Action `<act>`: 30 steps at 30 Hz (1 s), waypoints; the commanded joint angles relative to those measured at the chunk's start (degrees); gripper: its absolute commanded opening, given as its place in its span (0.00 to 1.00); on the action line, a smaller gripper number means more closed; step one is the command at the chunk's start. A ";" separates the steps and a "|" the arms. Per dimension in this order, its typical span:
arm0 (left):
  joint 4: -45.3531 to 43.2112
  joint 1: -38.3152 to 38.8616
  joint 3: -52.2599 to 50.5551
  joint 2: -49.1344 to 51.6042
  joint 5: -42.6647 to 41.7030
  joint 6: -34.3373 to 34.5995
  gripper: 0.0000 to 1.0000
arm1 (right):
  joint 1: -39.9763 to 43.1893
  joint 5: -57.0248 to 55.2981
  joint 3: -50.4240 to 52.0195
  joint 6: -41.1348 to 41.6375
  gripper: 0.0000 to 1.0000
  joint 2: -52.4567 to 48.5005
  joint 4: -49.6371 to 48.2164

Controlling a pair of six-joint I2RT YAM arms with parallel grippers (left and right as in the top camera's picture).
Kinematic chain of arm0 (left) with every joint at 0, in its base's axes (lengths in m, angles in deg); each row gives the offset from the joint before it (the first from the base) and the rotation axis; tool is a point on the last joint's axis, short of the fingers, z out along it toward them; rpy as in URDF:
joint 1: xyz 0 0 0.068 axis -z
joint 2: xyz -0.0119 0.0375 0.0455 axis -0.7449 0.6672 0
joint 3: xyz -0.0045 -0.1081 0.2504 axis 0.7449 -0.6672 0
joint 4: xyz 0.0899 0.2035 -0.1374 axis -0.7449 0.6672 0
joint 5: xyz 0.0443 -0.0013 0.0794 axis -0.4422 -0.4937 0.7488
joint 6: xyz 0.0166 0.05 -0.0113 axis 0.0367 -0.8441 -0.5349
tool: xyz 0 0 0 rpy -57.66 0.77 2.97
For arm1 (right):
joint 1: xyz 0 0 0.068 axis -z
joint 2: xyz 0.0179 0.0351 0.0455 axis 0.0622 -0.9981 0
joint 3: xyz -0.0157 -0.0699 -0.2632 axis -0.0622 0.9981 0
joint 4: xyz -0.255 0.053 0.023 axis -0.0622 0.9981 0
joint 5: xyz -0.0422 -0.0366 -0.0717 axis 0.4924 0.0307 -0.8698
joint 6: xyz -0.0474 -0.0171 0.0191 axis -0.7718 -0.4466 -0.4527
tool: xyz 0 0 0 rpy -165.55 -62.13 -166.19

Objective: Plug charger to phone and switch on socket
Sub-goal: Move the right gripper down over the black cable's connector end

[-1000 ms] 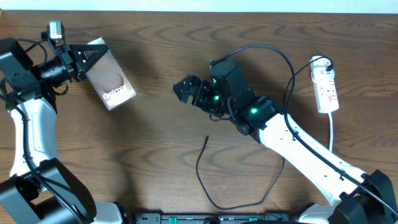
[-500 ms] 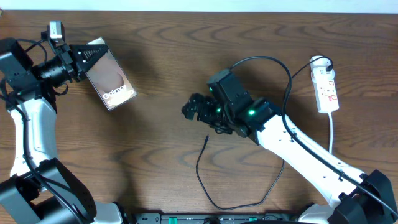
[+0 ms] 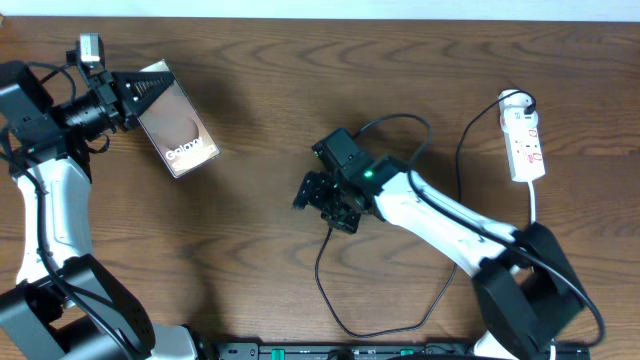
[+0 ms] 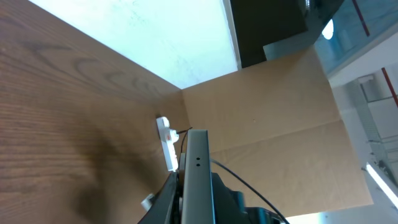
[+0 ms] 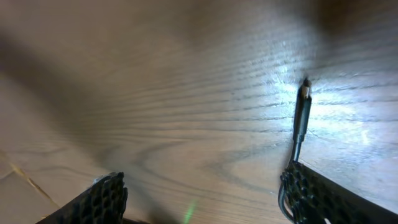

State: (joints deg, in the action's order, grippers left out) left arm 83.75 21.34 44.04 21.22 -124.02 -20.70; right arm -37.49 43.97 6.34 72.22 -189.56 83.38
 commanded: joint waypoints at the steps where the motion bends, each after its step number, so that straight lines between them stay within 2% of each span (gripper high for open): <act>1: -0.28 -0.02 -0.26 -1.14 -2.14 -0.76 0.08 | 0.20 4.50 -0.61 1.07 0.79 -1.33 0.15; 23: -0.28 -0.02 -0.37 -1.14 -2.14 -1.40 0.07 | 1.01 -3.23 -0.72 2.82 0.82 -1.38 6.91; 30: -0.28 -0.02 -0.37 -1.14 -2.12 -1.62 0.07 | 0.98 -3.61 -0.72 3.26 0.78 -1.44 7.10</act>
State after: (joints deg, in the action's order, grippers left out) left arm 83.75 21.34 44.04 21.22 -124.22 -21.51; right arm -36.57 42.00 6.32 74.58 -191.22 90.02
